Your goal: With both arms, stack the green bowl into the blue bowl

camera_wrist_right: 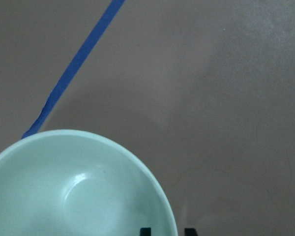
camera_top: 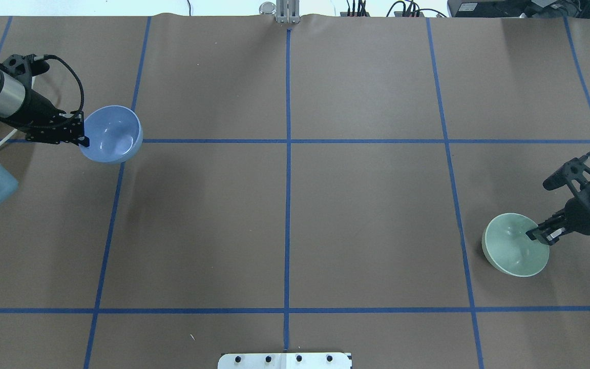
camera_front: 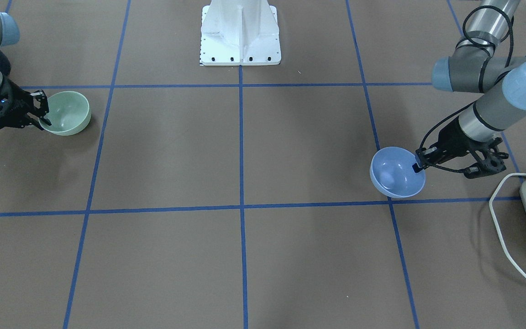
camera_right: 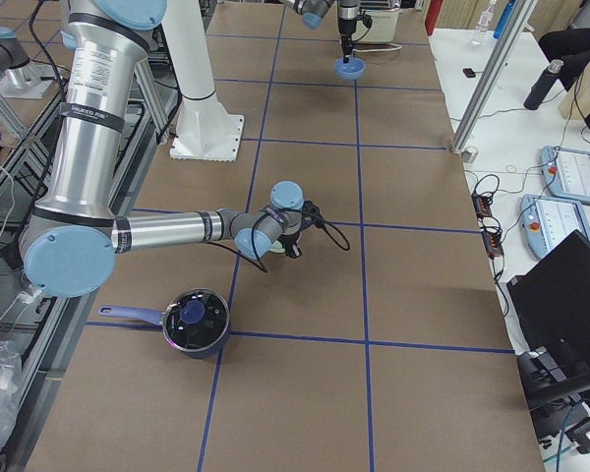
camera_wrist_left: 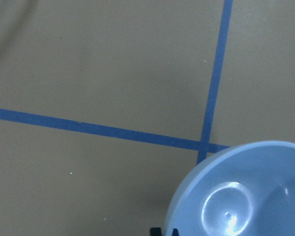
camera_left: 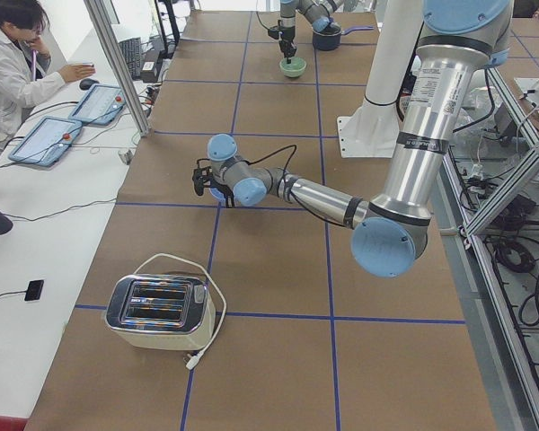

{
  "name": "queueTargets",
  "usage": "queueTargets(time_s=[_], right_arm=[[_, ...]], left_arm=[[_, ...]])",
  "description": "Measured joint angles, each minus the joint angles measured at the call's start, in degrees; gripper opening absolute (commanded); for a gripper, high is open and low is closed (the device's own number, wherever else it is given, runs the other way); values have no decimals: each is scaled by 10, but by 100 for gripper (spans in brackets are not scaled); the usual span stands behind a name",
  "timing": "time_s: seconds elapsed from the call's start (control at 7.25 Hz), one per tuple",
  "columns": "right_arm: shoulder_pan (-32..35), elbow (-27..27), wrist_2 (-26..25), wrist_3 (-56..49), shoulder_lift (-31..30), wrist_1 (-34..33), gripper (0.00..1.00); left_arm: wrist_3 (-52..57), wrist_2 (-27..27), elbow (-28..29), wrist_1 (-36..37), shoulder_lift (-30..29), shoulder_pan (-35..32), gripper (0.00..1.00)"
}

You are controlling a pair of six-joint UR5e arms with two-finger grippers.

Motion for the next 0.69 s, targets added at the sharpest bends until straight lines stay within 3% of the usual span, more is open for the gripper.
queueTargets(time_s=[0.28, 0.69], right_arm=[[1, 1, -1, -1, 0, 0, 13], [2, 2, -1, -2, 1, 0, 7]], left_arm=[[-30, 2, -2, 1, -14, 10, 11], [-58, 6, -5, 1, -29, 24, 11]])
